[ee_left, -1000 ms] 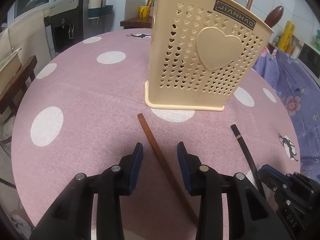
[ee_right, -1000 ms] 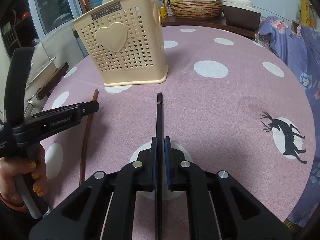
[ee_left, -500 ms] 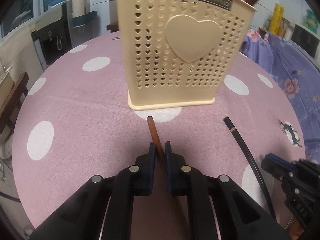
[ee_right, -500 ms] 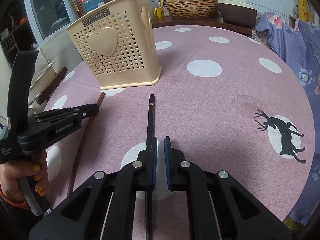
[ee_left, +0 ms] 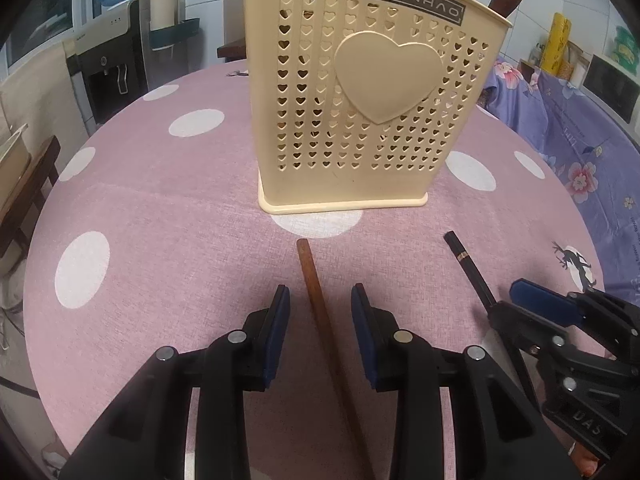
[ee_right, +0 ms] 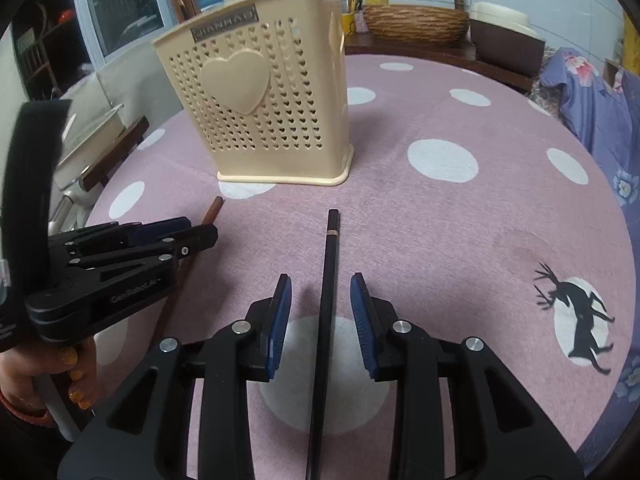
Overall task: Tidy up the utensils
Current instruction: 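Grasp the wooden chopstick with the left gripper while the right gripper holds the black one, then lift and carry both chopsticks upright over the beige holder with both grippers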
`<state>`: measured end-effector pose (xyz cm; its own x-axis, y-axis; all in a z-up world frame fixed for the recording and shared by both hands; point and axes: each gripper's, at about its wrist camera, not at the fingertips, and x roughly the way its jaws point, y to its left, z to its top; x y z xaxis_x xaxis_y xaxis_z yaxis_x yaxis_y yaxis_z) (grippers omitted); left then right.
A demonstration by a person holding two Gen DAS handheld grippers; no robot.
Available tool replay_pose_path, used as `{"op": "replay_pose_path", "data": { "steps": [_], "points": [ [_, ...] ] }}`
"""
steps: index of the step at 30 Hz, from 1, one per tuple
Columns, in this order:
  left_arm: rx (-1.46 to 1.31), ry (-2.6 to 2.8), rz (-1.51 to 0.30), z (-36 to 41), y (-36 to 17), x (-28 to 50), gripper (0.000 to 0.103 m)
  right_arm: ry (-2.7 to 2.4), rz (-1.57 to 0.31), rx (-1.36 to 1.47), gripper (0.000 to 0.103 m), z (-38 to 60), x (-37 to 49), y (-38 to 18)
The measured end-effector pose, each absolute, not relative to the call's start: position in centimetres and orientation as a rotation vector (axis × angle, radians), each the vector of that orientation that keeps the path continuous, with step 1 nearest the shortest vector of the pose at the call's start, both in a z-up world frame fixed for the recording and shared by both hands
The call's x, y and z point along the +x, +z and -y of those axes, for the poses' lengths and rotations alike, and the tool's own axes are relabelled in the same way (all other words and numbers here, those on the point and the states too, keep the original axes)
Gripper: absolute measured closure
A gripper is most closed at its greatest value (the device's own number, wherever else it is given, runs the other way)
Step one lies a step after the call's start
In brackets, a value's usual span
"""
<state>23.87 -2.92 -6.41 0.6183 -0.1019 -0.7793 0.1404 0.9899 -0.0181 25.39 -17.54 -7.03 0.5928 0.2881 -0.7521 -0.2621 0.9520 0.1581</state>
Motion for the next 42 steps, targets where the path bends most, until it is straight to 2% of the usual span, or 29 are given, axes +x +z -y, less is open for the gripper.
{"op": "replay_pose_path", "data": {
  "steps": [2, 4, 9, 16, 30, 42],
  "points": [
    [0.054, -0.132, -0.89, 3.2, -6.5, 23.9, 0.071, 0.323, -0.891, 0.013, 0.073, 17.3, 26.0, -7.2],
    [0.066, -0.121, -0.885, 3.4, -6.5, 24.1, 0.074, 0.323, -0.904, -0.007, 0.079, 16.9, 26.6, -7.4],
    [0.079, -0.1, -0.879, 3.5, -6.6, 24.7, 0.087, 0.305, -0.901, -0.071, 0.082, 15.8, 27.2, -7.4],
    [0.096, -0.087, -0.869, 3.8, -6.6, 24.7, 0.092, 0.29, -0.893, -0.092, 0.093, 15.5, 27.6, -7.4],
    [0.053, -0.121, -0.855, 3.7, -6.1, 24.4, 0.094, 0.345, -0.833, 0.011, 0.095, 16.8, 27.2, -6.0],
    [-0.045, -0.194, -0.688, 2.0, 0.6, 21.9, 0.095, 0.407, -0.651, 0.124, 0.095, 19.6, 24.5, 1.2]
  ]
}}
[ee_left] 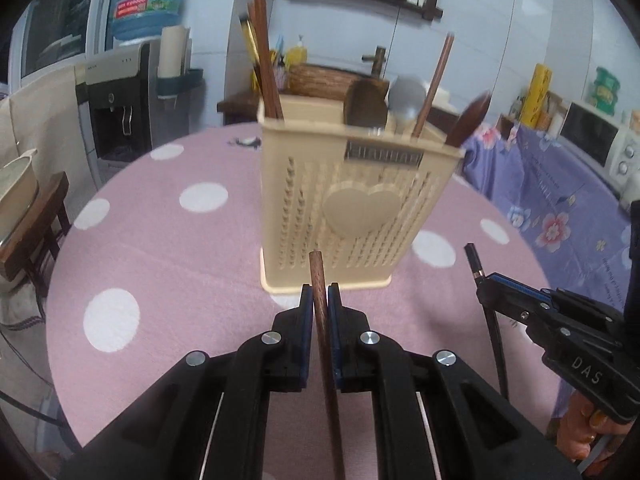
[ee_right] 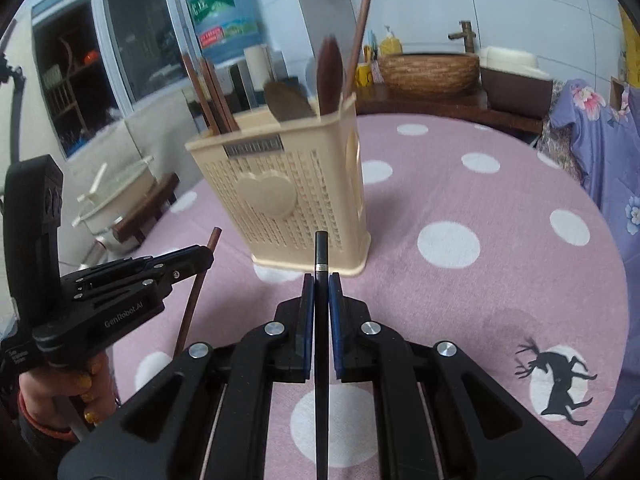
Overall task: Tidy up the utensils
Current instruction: 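Lift and carry both chopsticks upright over the beige holder with both grippers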
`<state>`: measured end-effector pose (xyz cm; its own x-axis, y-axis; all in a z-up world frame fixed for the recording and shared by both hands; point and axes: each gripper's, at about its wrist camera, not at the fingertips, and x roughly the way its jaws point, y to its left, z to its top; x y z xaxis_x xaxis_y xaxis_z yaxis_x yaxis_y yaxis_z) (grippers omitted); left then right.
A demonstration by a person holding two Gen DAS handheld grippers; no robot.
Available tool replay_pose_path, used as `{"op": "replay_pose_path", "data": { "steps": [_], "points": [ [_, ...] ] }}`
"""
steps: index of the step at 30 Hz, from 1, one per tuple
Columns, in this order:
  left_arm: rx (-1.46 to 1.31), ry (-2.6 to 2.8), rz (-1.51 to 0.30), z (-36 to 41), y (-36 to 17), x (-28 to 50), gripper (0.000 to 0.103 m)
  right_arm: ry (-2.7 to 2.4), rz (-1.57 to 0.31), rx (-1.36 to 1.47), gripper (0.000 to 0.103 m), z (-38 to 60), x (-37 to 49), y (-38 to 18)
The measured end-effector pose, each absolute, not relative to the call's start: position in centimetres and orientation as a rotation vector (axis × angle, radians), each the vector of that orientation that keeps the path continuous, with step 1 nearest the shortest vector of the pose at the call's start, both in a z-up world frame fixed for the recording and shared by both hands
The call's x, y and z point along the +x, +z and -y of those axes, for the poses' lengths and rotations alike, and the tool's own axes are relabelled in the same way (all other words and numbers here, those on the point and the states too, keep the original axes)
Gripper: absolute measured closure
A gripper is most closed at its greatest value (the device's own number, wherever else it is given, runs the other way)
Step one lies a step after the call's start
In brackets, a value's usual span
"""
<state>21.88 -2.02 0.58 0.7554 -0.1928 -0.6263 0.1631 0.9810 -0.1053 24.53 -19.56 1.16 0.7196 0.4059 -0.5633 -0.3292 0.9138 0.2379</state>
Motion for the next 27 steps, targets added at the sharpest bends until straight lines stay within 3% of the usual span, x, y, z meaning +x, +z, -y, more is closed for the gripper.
{"op": "replay_pose_path", "data": {
  "steps": [13, 27],
  "points": [
    [-0.071, -0.243, -0.457, 0.3, 8.7, 19.0, 0.095, 0.435, -0.45, 0.151, 0.095, 21.2, 20.7, 8.7],
    [-0.086, -0.258, -0.425, 0.0, 9.4, 18.5, 0.095, 0.425, -0.435, 0.137, 0.095, 20.3, 20.3, 9.3]
  ]
}}
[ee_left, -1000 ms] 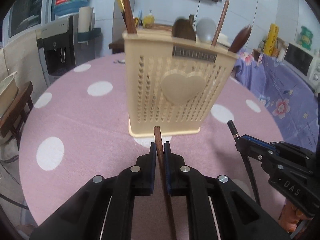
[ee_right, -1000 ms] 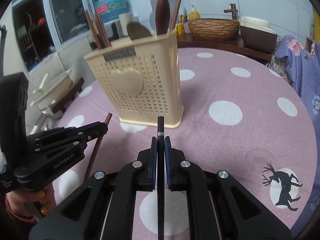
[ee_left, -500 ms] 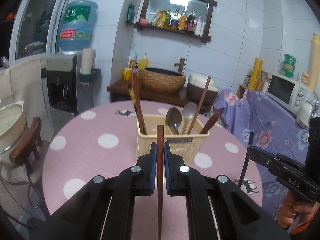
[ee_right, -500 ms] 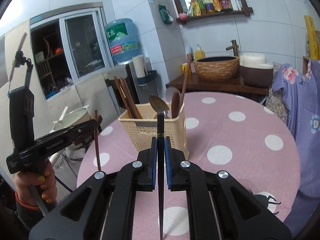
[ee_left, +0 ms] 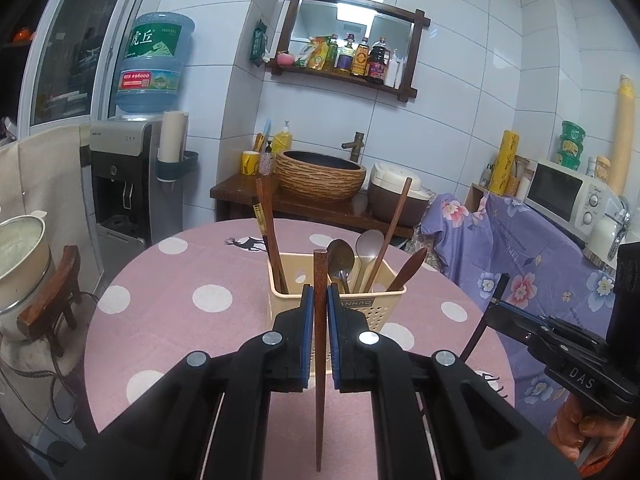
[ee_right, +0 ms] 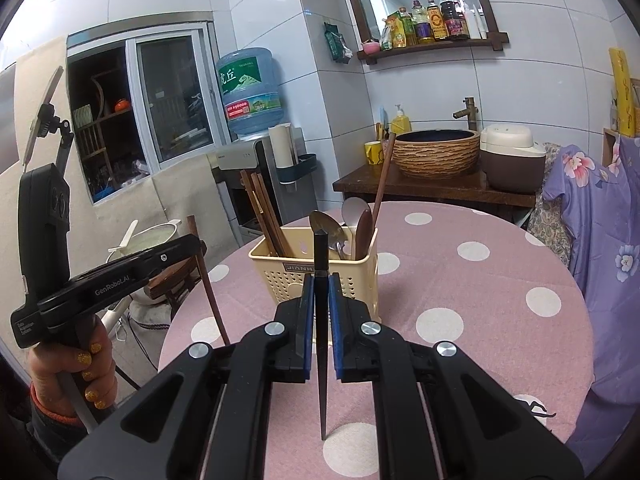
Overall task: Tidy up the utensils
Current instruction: 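Lift and carry both chopsticks upright over the beige holder with both grippers, then lower both chopsticks into the holder and open both grippers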
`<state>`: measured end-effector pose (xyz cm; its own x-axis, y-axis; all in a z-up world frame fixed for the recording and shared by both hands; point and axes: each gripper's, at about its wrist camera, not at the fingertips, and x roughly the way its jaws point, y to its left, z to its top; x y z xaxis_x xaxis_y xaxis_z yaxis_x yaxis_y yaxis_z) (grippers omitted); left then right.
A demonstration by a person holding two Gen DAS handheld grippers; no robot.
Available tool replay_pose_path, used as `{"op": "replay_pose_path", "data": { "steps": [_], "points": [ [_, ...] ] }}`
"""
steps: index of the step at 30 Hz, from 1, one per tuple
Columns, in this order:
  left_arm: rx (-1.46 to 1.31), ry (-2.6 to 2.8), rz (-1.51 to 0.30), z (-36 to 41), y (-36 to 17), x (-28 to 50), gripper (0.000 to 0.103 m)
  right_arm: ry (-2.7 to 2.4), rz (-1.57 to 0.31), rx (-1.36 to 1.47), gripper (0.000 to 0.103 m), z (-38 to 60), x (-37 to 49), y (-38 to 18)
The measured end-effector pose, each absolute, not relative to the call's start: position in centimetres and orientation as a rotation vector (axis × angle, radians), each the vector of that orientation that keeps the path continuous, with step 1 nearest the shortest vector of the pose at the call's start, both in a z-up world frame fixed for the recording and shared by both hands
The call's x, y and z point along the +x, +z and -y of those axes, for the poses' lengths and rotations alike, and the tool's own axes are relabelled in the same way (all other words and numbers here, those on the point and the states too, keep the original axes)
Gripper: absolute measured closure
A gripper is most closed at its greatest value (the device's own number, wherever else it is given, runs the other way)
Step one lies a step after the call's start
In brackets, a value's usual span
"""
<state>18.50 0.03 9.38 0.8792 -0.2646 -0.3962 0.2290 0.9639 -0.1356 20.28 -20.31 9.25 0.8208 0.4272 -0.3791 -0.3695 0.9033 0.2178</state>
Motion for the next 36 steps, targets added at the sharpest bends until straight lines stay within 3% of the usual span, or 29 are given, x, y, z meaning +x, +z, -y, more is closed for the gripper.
{"op": "replay_pose_path", "data": {
  "steps": [14, 28, 36],
  "points": [
    [-0.081, -0.319, -0.368, 0.4, 12.7, 18.6, 0.095, 0.463, -0.394, 0.108, 0.095, 19.2, 21.2, 13.0],
    [-0.055, -0.337, -0.191, 0.9, 24.6, 20.7, 0.095, 0.421, -0.2, 0.146, 0.095, 19.4, 24.7, 25.0],
    [-0.08, -0.239, -0.222, 0.9, 21.4, 25.6, 0.095, 0.341, -0.211, 0.124, 0.095, 17.8, 28.3, 21.8]
  ]
}}
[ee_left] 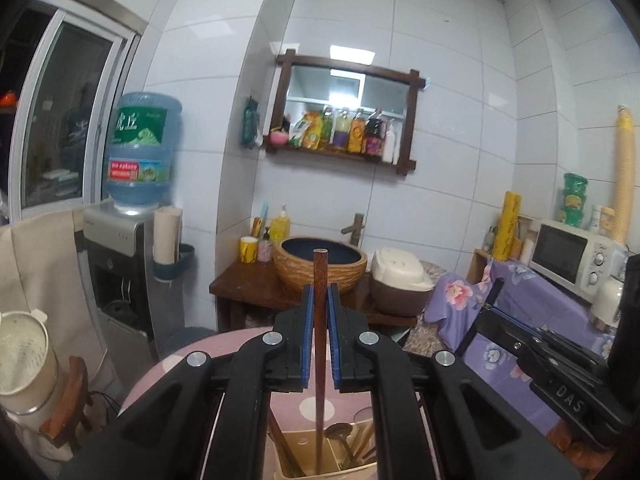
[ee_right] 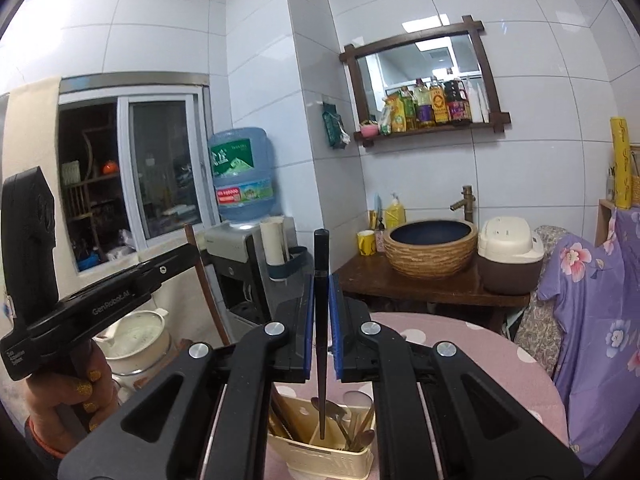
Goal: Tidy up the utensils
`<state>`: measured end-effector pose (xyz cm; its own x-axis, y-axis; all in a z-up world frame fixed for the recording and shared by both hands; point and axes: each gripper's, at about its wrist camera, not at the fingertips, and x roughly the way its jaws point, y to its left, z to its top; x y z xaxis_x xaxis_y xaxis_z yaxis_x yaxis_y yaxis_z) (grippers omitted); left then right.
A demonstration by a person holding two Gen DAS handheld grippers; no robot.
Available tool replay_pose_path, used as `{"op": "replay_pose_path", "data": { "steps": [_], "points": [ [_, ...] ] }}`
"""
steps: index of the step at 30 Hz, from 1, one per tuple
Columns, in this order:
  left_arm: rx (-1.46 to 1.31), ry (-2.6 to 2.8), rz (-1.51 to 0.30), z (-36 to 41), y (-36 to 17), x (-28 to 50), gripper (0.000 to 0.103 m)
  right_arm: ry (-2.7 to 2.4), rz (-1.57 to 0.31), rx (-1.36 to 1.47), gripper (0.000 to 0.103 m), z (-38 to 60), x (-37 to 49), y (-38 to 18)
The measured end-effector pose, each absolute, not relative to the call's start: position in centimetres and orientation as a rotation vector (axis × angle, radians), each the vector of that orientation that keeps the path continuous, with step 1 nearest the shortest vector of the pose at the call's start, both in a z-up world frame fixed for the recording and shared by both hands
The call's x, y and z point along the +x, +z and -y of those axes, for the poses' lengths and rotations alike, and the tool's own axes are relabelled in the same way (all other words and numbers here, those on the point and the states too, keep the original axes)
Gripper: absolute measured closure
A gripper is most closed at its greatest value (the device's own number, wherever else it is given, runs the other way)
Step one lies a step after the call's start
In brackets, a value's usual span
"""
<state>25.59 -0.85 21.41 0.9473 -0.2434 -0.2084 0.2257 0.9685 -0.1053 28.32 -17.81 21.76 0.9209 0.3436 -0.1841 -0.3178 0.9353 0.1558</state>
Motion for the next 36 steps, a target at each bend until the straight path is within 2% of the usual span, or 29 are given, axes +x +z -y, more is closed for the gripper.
{"op": "replay_pose_path", "data": {
  "steps": [13, 29, 31, 32, 33, 35, 36],
  "points": [
    [-0.1, -0.246, -0.355, 1.3, 13.6, 27.4, 0.095, 0.327, -0.362, 0.095, 0.095, 15.9, 30.8, 13.4],
    [-0.118, -0.249, -0.44, 1.0, 10.2, 28.1, 0.095, 0.299, -0.356, 0.071, 0.094, 15.9, 30.5, 12.1],
    [-0.109, -0.247, -0.431, 1.1, 10.4, 27.6, 0.089, 0.299, -0.356, 0.081, 0.083, 16.2, 30.5, 12.1],
    [-0.11, -0.249, -0.425, 1.0, 10.5, 27.3, 0.076, 0.3, -0.353, 0.092, 0.078, 16.4, 30.3, 12.2],
    [-0.115, -0.252, -0.416, 0.8, 10.6, 26.8, 0.059, 0.299, -0.346, 0.1, 0.066, 16.7, 30.1, 12.3],
    [-0.124, -0.251, -0.388, 0.5, 10.9, 25.7, 0.046, 0.296, -0.328, 0.107, 0.062, 17.1, 29.4, 12.5],
    [-0.117, -0.249, -0.374, 0.4, 11.0, 25.0, 0.043, 0.293, -0.322, 0.103, 0.06, 17.2, 28.9, 12.6]
  ]
}}
